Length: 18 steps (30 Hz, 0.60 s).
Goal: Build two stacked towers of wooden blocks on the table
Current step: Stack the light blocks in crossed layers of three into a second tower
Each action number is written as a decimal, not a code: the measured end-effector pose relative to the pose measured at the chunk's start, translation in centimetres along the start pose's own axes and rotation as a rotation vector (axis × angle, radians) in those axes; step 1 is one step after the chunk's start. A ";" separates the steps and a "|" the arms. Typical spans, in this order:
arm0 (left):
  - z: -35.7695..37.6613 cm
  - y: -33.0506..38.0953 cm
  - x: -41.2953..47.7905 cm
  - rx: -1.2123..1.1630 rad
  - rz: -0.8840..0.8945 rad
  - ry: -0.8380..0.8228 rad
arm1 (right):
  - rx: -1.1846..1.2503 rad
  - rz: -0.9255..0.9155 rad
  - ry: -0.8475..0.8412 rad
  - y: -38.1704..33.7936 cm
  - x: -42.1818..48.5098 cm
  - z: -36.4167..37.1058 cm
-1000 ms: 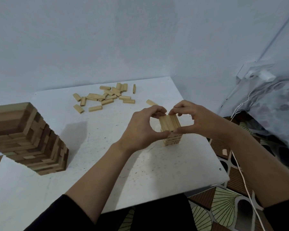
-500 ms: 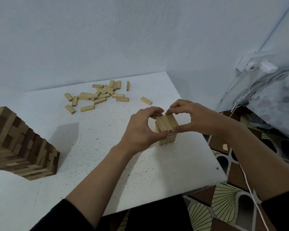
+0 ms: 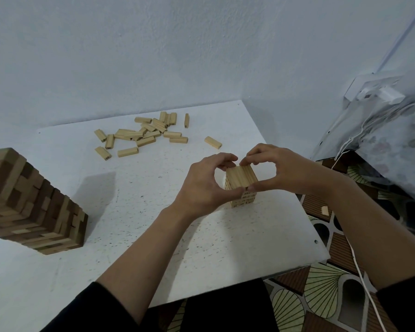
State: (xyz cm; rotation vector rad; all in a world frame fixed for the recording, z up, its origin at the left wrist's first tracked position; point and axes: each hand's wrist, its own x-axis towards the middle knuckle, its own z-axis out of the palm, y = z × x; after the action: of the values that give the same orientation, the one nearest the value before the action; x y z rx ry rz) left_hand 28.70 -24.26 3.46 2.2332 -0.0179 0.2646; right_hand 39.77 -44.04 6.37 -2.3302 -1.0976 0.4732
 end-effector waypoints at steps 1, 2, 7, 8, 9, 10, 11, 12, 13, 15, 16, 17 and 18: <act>0.0 0.0 0.0 -0.001 0.000 -0.001 | 0.004 0.001 0.003 0.1 0.0 0.0; 0.0 0.0 0.0 0.000 -0.001 -0.003 | 0.007 0.000 0.006 0.1 0.0 0.0; 0.0 0.1 0.1 0.008 -0.006 -0.014 | 0.006 -0.001 0.018 0.0 0.0 0.0; 0.0 0.2 0.1 0.005 -0.011 -0.015 | 0.007 0.000 0.019 0.1 -0.1 0.0; 0.0 0.2 0.2 0.002 -0.019 -0.017 | 0.010 0.003 0.021 0.1 -0.1 0.0; 0.0 0.3 0.2 0.002 -0.025 -0.019 | 0.012 0.006 0.022 0.1 -0.2 0.0; 0.0 0.4 0.2 0.005 -0.026 -0.020 | 0.014 0.007 0.024 0.1 -0.2 0.0; 0.1 0.4 0.2 0.007 -0.023 -0.019 | 0.018 0.008 0.025 0.1 -0.2 0.0; 0.1 0.4 0.2 0.007 -0.023 -0.019 | 0.021 0.011 0.026 0.1 -0.3 0.0; 0.1 0.4 0.1 0.003 -0.032 -0.023 | 0.019 0.013 0.026 0.1 -0.3 0.0; 0.1 0.4 0.1 0.001 -0.036 -0.025 | 0.017 0.013 0.025 0.0 -0.3 0.0; 0.1 0.4 0.1 -0.002 -0.039 -0.026 | 0.016 0.011 0.026 0.0 -0.3 0.0; 0.2 0.4 0.1 -0.004 -0.040 -0.026 | 0.016 0.011 0.026 0.0 -0.3 0.1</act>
State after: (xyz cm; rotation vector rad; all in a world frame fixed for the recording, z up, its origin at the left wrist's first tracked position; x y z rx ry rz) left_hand 28.76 -24.61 3.67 2.2304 0.0122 0.2135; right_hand 39.57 -44.29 6.34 -2.3229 -1.0660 0.4522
